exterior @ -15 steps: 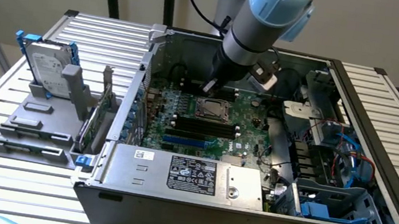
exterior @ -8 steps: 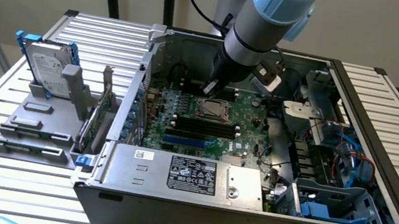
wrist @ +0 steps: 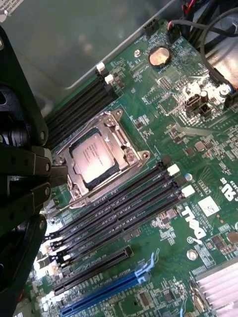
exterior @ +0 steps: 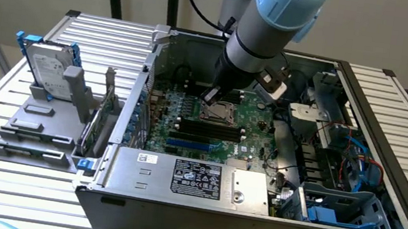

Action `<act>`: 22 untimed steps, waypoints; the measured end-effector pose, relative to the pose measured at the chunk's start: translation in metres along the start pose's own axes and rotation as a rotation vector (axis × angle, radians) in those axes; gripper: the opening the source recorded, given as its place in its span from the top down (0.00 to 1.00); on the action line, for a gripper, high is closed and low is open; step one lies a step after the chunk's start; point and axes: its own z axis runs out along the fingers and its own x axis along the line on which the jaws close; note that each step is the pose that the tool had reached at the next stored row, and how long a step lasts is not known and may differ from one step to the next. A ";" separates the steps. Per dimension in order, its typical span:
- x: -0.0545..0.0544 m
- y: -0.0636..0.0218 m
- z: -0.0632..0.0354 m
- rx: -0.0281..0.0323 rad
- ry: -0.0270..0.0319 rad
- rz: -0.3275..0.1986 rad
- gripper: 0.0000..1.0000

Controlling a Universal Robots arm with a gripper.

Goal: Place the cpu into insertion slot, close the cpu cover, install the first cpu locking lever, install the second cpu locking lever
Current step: 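Install the second cpu locking lever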

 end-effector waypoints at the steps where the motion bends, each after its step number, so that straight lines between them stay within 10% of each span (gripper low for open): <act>1: -0.003 -0.0002 -0.0007 0.0000 0.0000 0.000 0.89; 11: -0.026 0.0031 -0.0145 -0.0001 -0.0001 0.000 0.89; 22: -0.031 -0.0007 -0.0074 -0.0068 0.0056 -0.003 0.89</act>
